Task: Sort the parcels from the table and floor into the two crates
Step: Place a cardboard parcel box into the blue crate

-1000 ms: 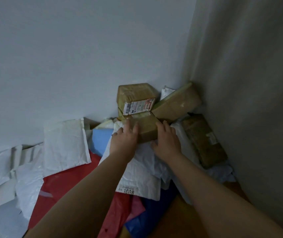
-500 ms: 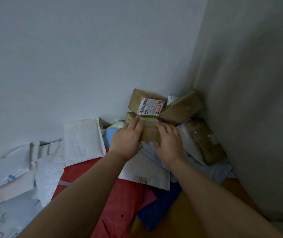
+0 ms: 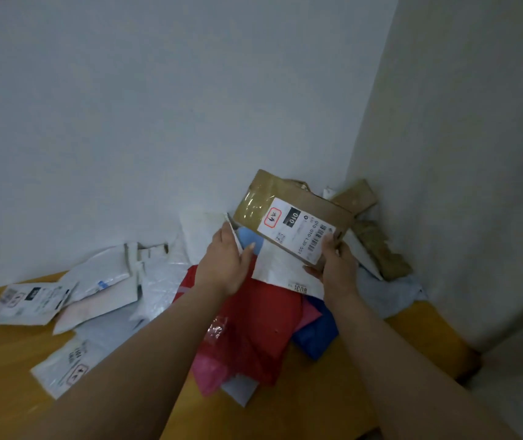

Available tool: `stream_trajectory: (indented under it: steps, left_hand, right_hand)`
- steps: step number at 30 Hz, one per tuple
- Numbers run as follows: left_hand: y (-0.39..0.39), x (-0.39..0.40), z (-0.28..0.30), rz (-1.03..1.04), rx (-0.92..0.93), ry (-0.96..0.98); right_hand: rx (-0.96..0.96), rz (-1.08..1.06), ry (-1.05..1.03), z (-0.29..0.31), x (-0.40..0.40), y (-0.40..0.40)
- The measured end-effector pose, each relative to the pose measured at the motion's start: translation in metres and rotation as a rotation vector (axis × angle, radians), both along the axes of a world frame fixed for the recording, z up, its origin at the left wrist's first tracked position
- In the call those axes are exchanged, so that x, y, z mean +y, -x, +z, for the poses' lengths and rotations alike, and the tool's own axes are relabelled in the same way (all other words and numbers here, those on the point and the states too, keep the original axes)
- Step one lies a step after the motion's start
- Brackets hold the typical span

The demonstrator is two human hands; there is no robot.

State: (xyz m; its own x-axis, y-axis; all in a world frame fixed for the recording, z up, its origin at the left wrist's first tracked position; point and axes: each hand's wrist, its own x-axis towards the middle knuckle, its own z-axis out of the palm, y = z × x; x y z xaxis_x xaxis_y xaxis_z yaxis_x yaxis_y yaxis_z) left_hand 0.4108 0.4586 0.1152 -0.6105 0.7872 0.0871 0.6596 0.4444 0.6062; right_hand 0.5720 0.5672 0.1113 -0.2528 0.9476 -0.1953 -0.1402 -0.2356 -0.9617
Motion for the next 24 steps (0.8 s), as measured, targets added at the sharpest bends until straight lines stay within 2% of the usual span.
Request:
stream_trajectory:
  steps: [5, 7, 13, 18, 20, 22, 24]
  left_hand:
    - [0.002, -0.035, 0.009, 0.009, -0.012, -0.056]
    - [0.004, -0.045, 0.014, 0.034, -0.035, -0.101]
    - [0.017, -0.074, 0.036, 0.114, -0.026, -0.237]
    - [0.024, -0.092, 0.04, 0.089, 0.031, -0.164]
    - [0.02, -0.095, 0.039, 0.025, -0.094, -0.097]
    - [0.012, -0.097, 0.039, -0.074, -0.308, -0.025]
    - [0.0, -0.097, 0.037, -0.165, -0.417, 0.012]
  right_hand:
    - [0.17, -0.009, 0.083, 0.009, -0.04, 0.003]
    - [0.172, -0.017, 0.073, 0.012, -0.05, 0.005]
    - [-0.089, -0.019, -0.101, 0.014, -0.06, 0.003]
    - [-0.282, 0.25, -0.352, 0.03, -0.052, 0.0]
    - [-0.205, 0.314, -0.355, 0.041, -0.05, -0.002]
    - [-0.124, 0.295, -0.338, 0.053, -0.045, -0.006]
    - [-0.096, 0.24, -0.351, 0.065, -0.039, -0.014]
